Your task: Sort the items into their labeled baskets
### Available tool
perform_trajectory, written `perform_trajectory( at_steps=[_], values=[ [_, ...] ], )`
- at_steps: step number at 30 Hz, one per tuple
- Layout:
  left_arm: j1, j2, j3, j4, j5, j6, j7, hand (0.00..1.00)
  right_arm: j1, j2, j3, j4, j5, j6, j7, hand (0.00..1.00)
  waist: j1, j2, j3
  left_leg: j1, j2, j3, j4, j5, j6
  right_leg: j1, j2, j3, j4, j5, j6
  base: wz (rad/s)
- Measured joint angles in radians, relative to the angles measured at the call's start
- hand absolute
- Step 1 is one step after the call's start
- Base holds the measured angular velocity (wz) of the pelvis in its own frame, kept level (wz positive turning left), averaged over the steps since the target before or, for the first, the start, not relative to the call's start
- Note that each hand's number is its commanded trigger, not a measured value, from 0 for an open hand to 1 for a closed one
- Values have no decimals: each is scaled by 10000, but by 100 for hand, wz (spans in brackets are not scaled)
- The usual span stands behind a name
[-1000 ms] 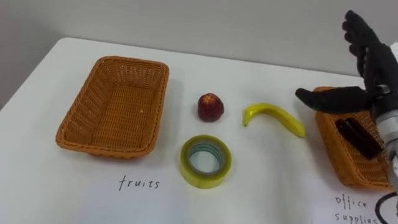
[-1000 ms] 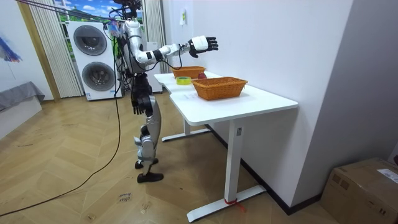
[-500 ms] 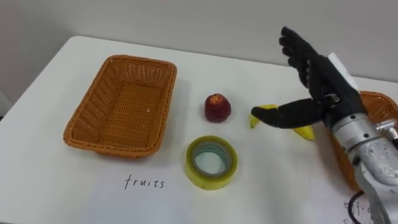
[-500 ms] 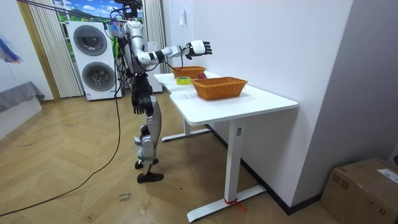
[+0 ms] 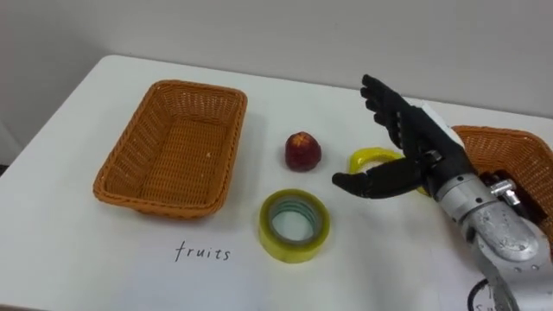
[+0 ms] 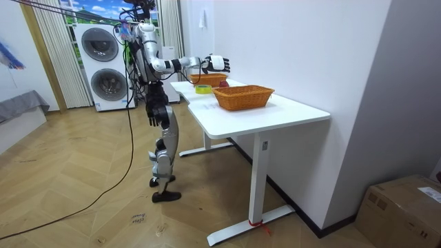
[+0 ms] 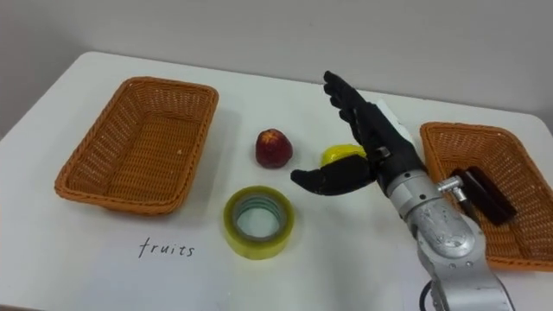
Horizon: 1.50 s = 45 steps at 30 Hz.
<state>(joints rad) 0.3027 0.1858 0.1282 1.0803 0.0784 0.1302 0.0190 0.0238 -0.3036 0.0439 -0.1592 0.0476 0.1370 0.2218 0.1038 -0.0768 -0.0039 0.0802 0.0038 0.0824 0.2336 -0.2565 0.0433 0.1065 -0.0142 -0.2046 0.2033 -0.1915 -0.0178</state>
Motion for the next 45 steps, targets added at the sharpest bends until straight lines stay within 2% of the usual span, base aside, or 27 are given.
perform_trajectory(
  at_steps=[7, 16, 27, 39, 45],
  values=[
    [74, -87, -81, -135, 4, 36, -12, 0, 33, 296, 159, 4, -105, 61, -6, 0, 142, -14, 9, -35, -10, -39, 35, 1, -1, 6, 8, -69, -3, 0, 0, 2],
    [47, -84, -81, -271, -85, 68, -24, 0, 32, 306, 515, 548, -72, 64, 9, 0, 157, -22, 14, -68, -5, -84, 42, 1, -1, -4, -4, -149, -6, 0, 0, 1],
    [47, -85, -85, -271, -74, 74, -82, 0, 32, 307, 522, 583, -111, 64, 11, 0, 171, -19, 13, -97, -11, -139, 47, 1, -2, -4, -3, -213, -11, 0, 0, 0],
    [29, -85, -152, -272, -62, 174, -88, 0, 152, 362, 715, 740, -225, 66, 8, 0, 199, 78, 22, -97, -12, -138, 52, 2, -3, -3, 6, -201, -12, 0, 0, 0],
    [0, -99, -341, -273, 13, 298, -88, 0, 288, 519, 1099, 744, -894, 91, 210, 0, 170, 151, 47, -98, -16, -139, 45, 2, -3, -8, -6, -197, -10, 0, 0, 0]
  ],
)
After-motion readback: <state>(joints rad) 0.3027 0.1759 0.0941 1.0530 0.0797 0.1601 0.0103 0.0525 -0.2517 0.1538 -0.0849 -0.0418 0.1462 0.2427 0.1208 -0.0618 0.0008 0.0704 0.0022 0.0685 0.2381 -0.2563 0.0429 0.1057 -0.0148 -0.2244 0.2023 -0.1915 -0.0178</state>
